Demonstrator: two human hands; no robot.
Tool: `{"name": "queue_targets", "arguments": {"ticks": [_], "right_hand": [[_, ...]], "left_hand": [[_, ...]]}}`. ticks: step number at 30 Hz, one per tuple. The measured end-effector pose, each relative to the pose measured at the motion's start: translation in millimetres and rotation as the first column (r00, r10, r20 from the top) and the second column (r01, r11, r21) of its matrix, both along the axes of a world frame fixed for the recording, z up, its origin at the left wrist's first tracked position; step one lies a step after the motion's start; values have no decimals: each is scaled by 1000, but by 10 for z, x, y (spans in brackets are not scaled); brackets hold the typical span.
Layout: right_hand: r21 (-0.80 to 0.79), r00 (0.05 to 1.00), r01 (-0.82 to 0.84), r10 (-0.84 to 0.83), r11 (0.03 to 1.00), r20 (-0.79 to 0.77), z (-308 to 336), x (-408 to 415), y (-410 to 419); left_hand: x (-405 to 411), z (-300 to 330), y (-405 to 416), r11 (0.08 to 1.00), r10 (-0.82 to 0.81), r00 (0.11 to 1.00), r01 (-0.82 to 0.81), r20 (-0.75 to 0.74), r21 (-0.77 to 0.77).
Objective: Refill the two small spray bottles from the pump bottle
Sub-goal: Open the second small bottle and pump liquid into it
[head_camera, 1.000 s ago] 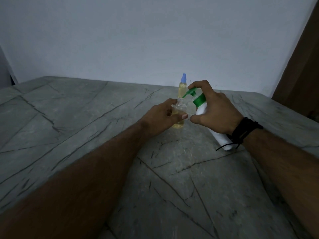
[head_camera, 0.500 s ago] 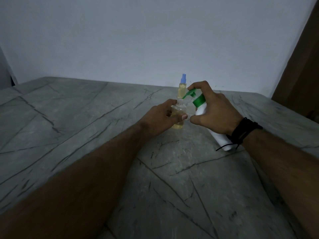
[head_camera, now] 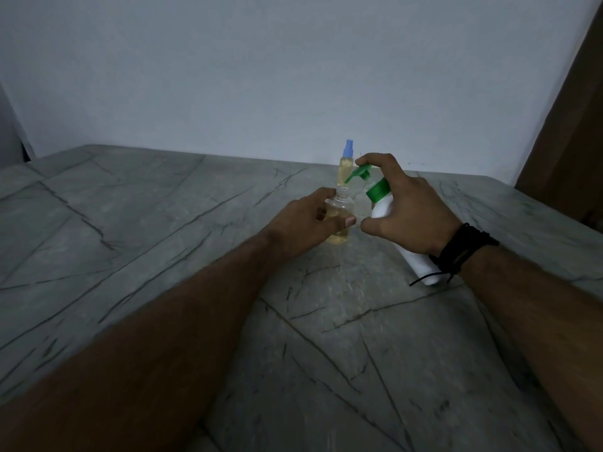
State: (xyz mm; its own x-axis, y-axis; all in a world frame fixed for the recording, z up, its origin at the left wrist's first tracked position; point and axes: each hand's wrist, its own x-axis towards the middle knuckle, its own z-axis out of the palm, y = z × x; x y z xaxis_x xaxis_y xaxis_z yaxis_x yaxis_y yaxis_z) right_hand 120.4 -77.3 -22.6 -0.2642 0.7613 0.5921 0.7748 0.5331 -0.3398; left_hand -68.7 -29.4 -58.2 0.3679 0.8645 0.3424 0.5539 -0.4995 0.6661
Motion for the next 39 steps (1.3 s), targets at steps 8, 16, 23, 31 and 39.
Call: {"name": "queue_targets", "arguments": {"ticks": [8,16,23,31,39], "right_hand": [[-8,1000,-3,3,1000,-11,-10,12,21],[-7,1000,4,-4,1000,-3,-10,2,5],[-10,1000,8,-8,1000,-8,-4,1,-1],[-15,1000,2,-2,1000,-7,3,-9,-10],[-6,1000,2,-2,1000,3,-3,-8,-9]], "left_hand": [[16,6,3,1000,20,1000,-20,-24,2],[2,18,-36,1000,-2,1000,2,2,-16],[3,28,-49,1000,-3,1000,3,1,-17],[6,17,-37,1000,5,1000,-5,2,-11],[6,15,-25,1000,7,1000,-7,-15,-15]]}}
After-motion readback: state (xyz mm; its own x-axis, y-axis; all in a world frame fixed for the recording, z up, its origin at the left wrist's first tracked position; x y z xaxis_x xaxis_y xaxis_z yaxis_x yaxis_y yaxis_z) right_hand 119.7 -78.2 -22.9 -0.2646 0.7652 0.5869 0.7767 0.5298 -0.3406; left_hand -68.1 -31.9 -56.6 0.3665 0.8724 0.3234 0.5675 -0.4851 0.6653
